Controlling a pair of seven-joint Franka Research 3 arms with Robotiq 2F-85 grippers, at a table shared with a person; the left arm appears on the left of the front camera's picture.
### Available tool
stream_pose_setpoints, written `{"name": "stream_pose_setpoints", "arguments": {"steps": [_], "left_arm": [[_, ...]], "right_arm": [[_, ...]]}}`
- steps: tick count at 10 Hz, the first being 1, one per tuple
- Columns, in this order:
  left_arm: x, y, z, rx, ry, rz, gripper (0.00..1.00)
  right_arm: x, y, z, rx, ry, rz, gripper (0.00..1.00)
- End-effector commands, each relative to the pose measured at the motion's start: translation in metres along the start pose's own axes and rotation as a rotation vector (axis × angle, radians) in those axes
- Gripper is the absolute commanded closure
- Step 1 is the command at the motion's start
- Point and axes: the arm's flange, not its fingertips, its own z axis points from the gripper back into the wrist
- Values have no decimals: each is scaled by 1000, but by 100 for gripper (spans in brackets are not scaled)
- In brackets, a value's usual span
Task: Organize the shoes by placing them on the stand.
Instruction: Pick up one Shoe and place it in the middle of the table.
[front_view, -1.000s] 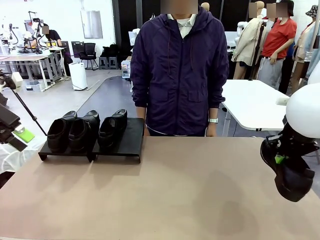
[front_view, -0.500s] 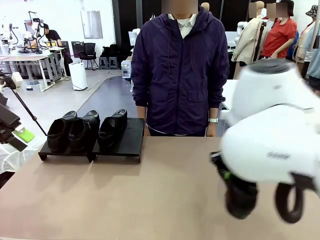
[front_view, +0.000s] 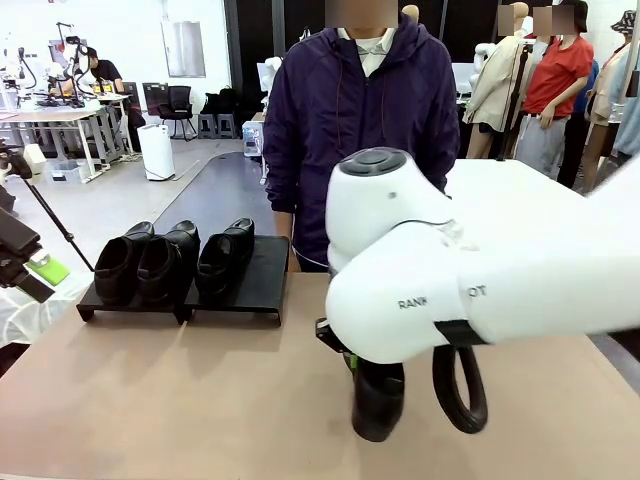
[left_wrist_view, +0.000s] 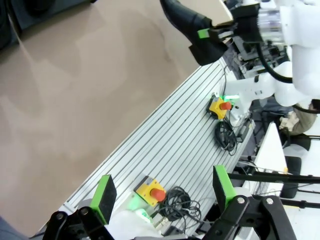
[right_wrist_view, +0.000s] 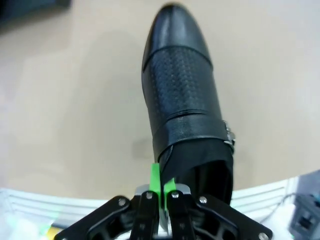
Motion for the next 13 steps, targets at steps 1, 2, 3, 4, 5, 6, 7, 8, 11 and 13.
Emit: {"name": "stream_pose_setpoints", "arguments": {"steps": [1, 2, 3, 4, 5, 6, 7, 8, 11, 13], "left_arm": [[1, -1, -1, -1, -9, 2, 0], [1, -1, -1, -1, -9, 2, 0], [1, -1, -1, -1, -9, 2, 0], [1, -1, -1, -1, -9, 2, 0], [1, -1, -1, -1, -9, 2, 0], [1, -1, -1, -1, -9, 2, 0], [1, -1, -1, -1, -9, 2, 0], [1, -1, -1, -1, -9, 2, 0], [1, -1, -1, -1, -9, 2, 0], [1, -1, -1, -1, -9, 2, 0]], "right_arm": [[25, 36, -29, -30, -2, 67, 100], [29, 46, -42, -30, 16, 91, 100], [34, 53, -53, -37, 35, 94, 100], [38, 57, -62, -50, 27, 76, 100], [40, 60, -69, -52, 26, 62, 100], [41, 61, -71, -50, 22, 54, 100], [41, 60, -71, -34, 42, 51, 42], [40, 58, -68, -22, 60, 53, 0], [41, 47, -56, -21, 65, 28, 0], [40, 33, -34, 24, 93, 36, 0]]}}
